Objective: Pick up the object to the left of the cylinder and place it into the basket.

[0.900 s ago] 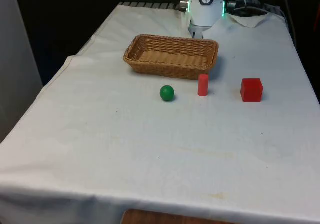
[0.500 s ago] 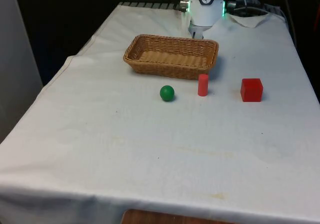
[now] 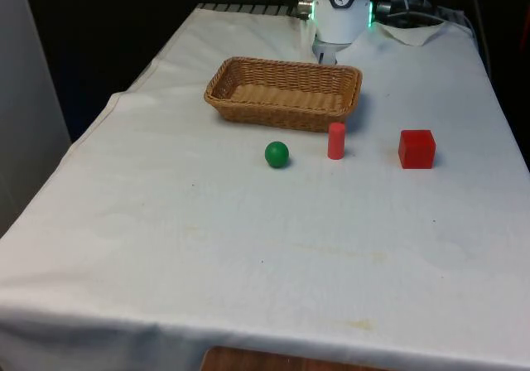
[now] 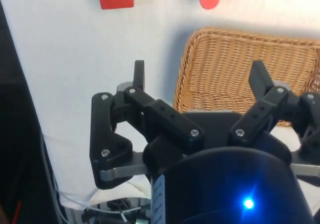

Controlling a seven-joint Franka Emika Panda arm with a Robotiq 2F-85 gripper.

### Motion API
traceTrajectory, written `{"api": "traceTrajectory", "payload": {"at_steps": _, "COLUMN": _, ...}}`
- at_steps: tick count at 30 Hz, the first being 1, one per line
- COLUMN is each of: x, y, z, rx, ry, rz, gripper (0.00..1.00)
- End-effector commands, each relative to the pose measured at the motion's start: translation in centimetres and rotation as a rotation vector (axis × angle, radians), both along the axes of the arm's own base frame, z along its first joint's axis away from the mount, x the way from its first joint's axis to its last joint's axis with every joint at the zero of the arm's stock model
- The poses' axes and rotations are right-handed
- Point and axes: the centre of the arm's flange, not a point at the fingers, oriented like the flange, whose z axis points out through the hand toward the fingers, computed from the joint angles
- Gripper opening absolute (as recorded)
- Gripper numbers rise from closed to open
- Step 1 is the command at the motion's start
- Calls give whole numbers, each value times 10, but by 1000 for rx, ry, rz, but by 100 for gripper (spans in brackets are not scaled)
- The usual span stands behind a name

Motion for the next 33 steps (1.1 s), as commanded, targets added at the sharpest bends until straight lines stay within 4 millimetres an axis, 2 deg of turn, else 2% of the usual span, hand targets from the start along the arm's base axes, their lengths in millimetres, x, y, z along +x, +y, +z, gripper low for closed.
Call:
{"api": "traceTrajectory", "payload": {"at_steps": 1, "x": 1, "y": 6, "z": -3, "rx": -8, "ry": -8, "rz": -2, "gripper": 100}}
{"api": "traceTrajectory", "payload": {"at_steps": 15, "x": 1, "y": 42, "z": -26, "rx": -19, "ry": 7, "rz": 8, "gripper": 100}}
{"api": "traceTrajectory", "payload": {"at_steps": 16, "x": 0, "y": 38, "z": -23, "rx": -14, "ry": 13, "rz": 11, "gripper": 100}}
{"api": "traceTrajectory", "payload": {"at_steps": 22, "x": 1, "y": 56, "z": -39, "rx": -19, "ry": 1, "rz": 14, "gripper": 100}}
{"api": "traceTrajectory", "payload": {"at_steps": 26, "x": 0, "y": 58, "z": -45, "rx": -20, "ry": 9, "rz": 19, "gripper": 100}}
{"api": "traceTrajectory", "payload": {"at_steps": 33, "x": -5, "y": 72, "z": -71, "rx": -18, "ry": -24, "rz": 36, "gripper": 100}}
